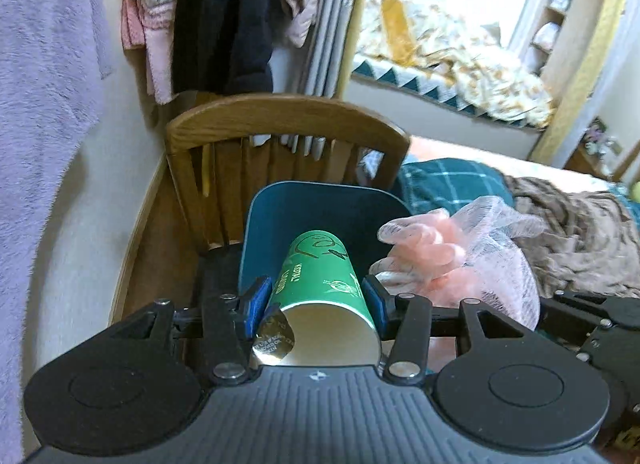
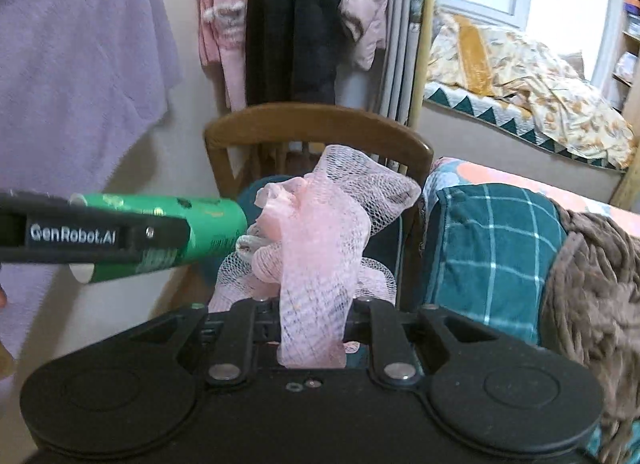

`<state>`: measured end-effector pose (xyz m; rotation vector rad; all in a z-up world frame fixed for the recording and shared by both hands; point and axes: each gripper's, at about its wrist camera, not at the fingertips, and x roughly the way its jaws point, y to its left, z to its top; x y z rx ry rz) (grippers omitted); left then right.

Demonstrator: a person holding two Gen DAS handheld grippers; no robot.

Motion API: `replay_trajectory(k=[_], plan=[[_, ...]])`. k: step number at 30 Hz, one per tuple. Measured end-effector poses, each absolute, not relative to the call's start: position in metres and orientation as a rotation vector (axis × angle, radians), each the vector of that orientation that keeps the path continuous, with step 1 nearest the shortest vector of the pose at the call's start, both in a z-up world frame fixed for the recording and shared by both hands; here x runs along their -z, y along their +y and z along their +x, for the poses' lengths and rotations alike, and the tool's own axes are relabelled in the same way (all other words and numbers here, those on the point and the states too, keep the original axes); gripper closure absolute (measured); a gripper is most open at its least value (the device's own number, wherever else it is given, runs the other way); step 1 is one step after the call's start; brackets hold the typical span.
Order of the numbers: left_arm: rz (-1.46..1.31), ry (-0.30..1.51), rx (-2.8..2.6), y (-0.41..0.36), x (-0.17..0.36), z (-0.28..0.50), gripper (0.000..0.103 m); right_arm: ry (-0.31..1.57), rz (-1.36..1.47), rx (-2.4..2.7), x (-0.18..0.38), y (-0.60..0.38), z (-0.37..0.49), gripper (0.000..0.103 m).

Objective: Collect trash
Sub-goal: 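Lift green cup with left while right lifts pink mesh over the teal wastebasket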

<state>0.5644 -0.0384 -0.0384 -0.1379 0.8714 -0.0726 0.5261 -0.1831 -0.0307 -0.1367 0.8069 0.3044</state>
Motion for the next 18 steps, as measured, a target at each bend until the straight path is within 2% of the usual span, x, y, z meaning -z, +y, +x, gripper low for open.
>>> replay_trajectory(k=[9,18], plan=[[-0.116,1.034,-0.022,-0.061,0.1,0.642,0.054,0.937,-0.17,-0.378,0.089,-0.182,0.612,0.083],[-0.109,1.192,-0.083,-0.069,0.152,0.669,0.054,1.031,-0.279,-0.46,0.13,-0.172,0.631,0.08]])
